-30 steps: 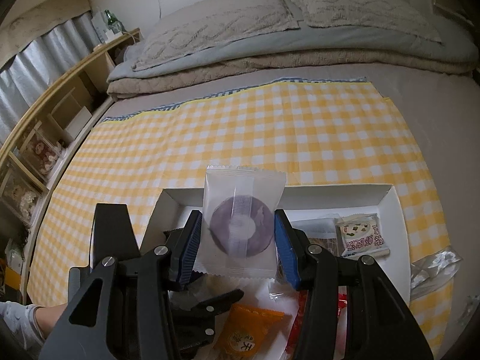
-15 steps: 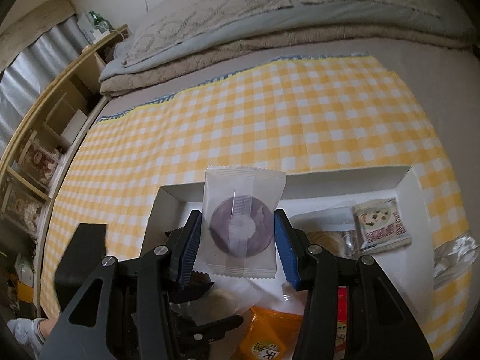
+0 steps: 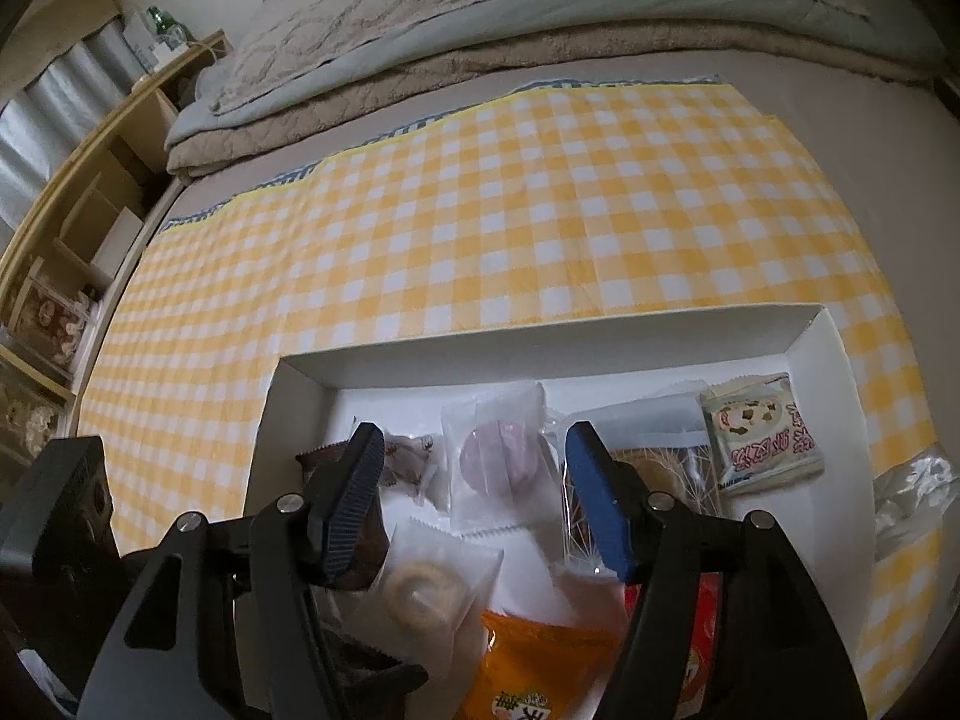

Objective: Organize snacks

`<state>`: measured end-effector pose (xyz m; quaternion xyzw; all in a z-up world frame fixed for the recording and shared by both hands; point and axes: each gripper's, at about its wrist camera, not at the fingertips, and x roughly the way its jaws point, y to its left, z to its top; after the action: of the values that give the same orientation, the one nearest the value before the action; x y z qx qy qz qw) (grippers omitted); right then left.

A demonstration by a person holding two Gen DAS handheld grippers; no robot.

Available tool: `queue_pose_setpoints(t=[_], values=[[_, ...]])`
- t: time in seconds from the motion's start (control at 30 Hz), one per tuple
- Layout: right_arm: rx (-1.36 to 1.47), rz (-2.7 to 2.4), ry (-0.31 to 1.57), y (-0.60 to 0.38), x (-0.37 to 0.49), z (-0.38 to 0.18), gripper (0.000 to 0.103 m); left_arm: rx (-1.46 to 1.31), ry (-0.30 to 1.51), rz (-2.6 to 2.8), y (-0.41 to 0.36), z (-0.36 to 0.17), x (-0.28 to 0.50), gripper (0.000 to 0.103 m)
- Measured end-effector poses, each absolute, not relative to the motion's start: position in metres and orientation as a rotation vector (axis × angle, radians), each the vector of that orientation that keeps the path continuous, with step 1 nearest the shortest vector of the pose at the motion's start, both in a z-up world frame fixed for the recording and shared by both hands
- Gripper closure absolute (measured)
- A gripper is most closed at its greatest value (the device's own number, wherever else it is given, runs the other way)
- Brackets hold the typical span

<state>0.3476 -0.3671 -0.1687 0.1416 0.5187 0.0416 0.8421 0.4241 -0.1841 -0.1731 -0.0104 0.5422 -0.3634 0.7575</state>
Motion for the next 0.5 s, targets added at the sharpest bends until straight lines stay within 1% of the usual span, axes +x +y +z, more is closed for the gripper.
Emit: queue_pose_setpoints(t=[0.17, 0.27, 0.3, 0.33, 0.37, 0.4, 0.5], values=[[0.276, 0.089, 1.093, -0.366, 0.336, -0.163, 0.038, -0.033, 1.171, -0.778, -0.180, -0.162, 0.420, 0.028], [0.267, 0.091, 1.082, -0.368, 0.327, -0.155, 0.038, -0.037, 1.161, -0.780, -0.178, -0.152, 0.413, 0.018], [0.268, 0.091, 1.078, -0.369, 0.325, -0.152, 0.037, -0.034, 1.157, -0.781, -0.178, -0.150, 0.411, 0.012], [0.270, 0.091, 1.073, -0.370, 0.321, -0.148, 0.033, -0.029, 1.148, -0.785, -0.177, -0.145, 0.407, 0.006], [0.271, 0.090, 1.069, -0.370, 0.319, -0.146, 0.028, -0.027, 1.143, -0.786, -0.177, -0.141, 0.405, 0.004], [0.272, 0.088, 1.061, -0.372, 0.316, -0.142, 0.026, -0.024, 1.135, -0.787, -0.176, -0.136, 0.401, 0.000], [0.267, 0.074, 1.034, -0.375, 0.306, -0.129, 0.015, -0.018, 1.122, -0.792, -0.173, -0.123, 0.392, 0.000]])
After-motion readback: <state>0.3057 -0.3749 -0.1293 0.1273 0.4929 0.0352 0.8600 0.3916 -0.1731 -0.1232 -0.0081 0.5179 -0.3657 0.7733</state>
